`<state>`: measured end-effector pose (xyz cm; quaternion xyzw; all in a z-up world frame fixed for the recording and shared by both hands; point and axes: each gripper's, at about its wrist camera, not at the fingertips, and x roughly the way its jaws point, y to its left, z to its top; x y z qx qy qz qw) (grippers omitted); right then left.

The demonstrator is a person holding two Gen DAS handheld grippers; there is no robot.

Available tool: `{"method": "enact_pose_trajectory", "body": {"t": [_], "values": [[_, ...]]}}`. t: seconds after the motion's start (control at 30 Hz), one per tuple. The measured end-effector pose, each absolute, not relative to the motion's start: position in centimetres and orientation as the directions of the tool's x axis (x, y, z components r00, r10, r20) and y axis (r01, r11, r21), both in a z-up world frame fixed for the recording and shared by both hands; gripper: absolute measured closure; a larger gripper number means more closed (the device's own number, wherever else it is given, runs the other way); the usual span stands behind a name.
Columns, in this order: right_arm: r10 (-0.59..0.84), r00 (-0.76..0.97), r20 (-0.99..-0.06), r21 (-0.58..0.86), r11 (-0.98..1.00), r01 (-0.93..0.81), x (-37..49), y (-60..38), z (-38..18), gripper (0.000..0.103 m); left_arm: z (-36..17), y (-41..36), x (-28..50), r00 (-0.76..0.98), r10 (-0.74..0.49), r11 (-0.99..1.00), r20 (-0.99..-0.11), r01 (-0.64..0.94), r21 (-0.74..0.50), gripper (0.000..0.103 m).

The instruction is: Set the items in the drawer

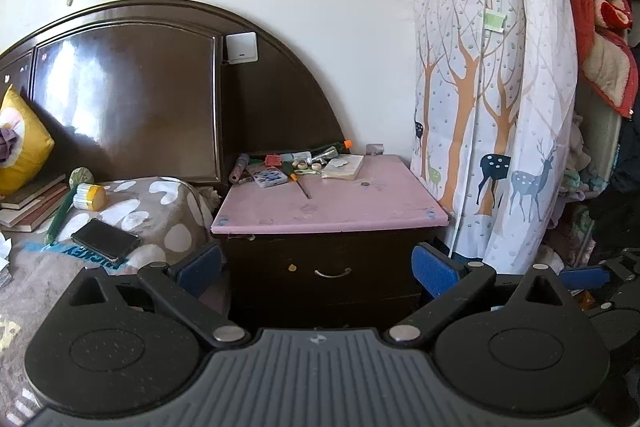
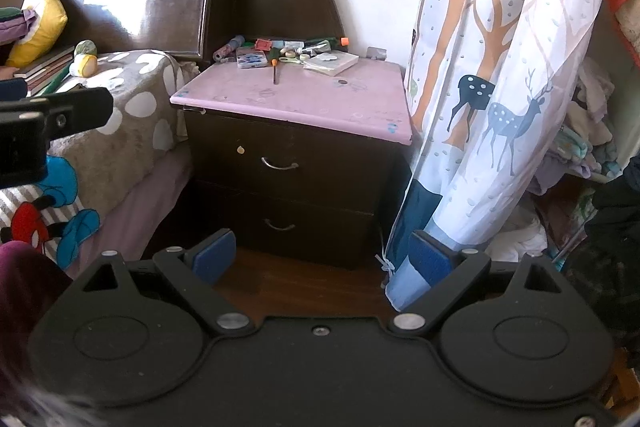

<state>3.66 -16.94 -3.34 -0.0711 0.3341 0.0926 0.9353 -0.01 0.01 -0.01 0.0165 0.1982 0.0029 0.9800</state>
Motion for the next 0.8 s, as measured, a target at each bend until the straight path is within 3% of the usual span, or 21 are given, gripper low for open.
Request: {"method": "enact_pose_trajectory", "body": {"t": [0.8], "values": [[0.134,0.750,-0.648,-0.059,0.973,-0.225,3.9,-17.1,-3.4,0.008,-0.4,0.5,0.0,0.911,0.024,0.999,-0.413,-0.007,0.042,0.001]]}}
